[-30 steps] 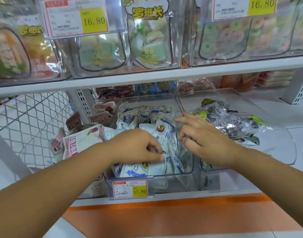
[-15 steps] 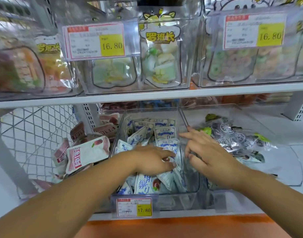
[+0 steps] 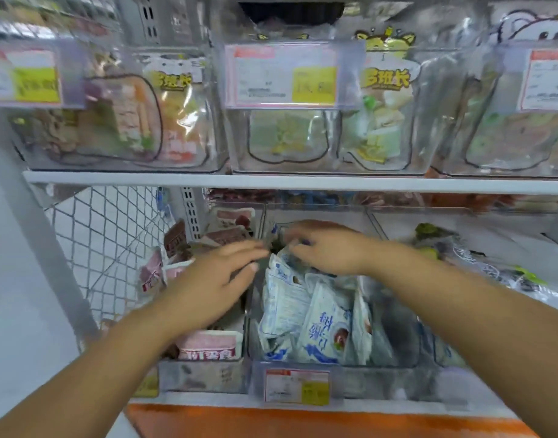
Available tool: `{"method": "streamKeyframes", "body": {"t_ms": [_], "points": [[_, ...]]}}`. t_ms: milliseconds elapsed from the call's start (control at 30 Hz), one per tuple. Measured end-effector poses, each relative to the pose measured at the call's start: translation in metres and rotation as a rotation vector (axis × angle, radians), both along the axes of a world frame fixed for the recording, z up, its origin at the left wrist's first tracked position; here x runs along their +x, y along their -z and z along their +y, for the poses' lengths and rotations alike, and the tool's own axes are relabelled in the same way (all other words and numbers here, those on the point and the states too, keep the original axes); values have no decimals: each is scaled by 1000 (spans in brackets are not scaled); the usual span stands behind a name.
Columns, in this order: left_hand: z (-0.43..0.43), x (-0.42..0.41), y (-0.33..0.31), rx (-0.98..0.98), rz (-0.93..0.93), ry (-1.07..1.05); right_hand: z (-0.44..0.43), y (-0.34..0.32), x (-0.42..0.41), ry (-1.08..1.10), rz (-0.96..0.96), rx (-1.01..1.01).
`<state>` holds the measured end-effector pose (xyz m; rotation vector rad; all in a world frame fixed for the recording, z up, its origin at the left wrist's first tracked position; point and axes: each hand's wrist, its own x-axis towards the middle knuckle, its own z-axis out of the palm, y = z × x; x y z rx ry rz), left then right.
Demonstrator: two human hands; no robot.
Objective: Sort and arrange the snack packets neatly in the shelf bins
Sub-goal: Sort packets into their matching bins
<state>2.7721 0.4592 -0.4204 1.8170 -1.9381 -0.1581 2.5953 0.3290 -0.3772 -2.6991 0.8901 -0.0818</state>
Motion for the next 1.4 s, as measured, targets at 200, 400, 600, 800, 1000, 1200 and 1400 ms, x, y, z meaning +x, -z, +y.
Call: {"method": "streamKeyframes", "body": {"t_ms": [200,400,600,800,1000,1200,1400], "points": [[7,14,11,9,-80,67,-26,47,41,-24,269,99],[8,13,13,32,-48,72,-41,24,-31,2,456,-5],[10,10,11,112,-48,78,-29,-5,-21,62,419,-4],[12,7,10,163,-34,71,9,4,23,-120,285,229],[14,10,11,162,-13,84,-13,23,-19,-92,457,-98],[13,8,13,138,23,86,-16,19,-48,106,548,-109],[14,4,8,150,60,71,-13,29,-31,137,481,-91]]}}
